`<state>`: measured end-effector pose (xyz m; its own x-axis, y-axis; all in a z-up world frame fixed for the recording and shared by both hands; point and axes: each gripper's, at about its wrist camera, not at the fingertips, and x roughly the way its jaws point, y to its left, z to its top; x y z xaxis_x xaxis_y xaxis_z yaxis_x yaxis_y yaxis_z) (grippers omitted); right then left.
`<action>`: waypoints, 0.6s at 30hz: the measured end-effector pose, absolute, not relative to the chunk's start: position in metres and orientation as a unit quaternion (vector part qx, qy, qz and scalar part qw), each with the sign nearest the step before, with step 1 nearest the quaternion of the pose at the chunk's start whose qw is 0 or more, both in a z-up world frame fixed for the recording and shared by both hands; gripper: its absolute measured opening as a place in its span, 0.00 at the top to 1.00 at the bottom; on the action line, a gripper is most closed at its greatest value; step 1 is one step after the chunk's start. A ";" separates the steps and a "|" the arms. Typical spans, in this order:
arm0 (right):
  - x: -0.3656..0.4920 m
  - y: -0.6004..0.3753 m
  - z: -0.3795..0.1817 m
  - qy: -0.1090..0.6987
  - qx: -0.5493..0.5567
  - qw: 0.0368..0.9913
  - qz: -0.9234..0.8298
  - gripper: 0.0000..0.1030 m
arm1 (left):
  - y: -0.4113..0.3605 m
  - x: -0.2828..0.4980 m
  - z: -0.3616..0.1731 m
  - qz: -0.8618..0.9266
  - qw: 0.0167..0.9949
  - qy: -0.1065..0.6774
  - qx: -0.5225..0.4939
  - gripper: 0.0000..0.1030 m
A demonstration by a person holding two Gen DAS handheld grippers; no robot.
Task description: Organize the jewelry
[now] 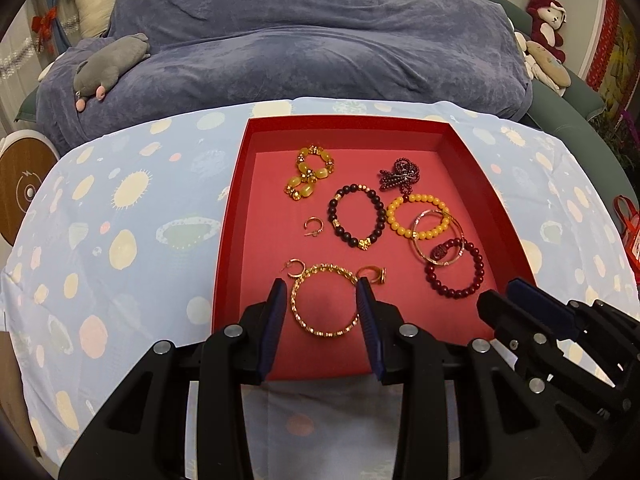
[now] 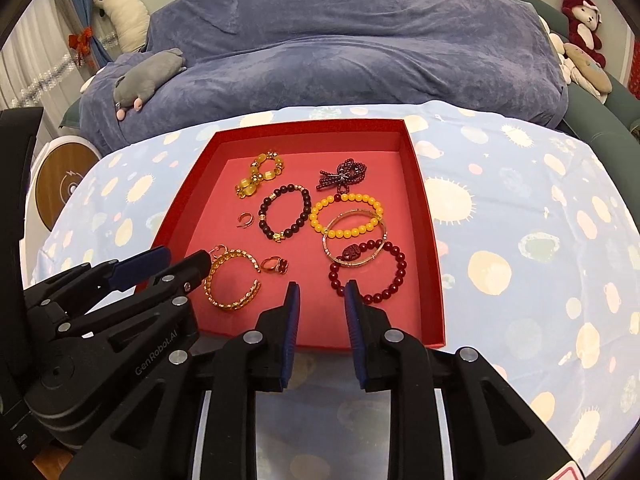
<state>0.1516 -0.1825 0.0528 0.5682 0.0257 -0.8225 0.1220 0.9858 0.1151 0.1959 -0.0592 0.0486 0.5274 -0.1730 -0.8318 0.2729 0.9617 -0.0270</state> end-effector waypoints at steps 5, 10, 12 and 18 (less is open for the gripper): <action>0.132 -0.180 0.059 0.462 0.081 0.882 -0.034 0.74 | -0.056 0.174 0.055 -0.119 0.876 0.465 0.054 0.59; 0.116 -0.181 0.061 0.464 0.086 0.881 -0.045 0.67 | -0.053 0.157 0.061 -0.109 0.879 0.460 0.063 0.53; 0.109 -0.182 0.060 0.464 0.089 0.880 -0.050 0.63 | -0.051 0.152 0.062 -0.105 0.879 0.461 0.061 0.50; 0.094 -0.186 0.062 0.459 0.090 0.882 -0.064 0.53 | -0.044 0.138 0.065 -0.089 0.882 0.460 0.058 0.36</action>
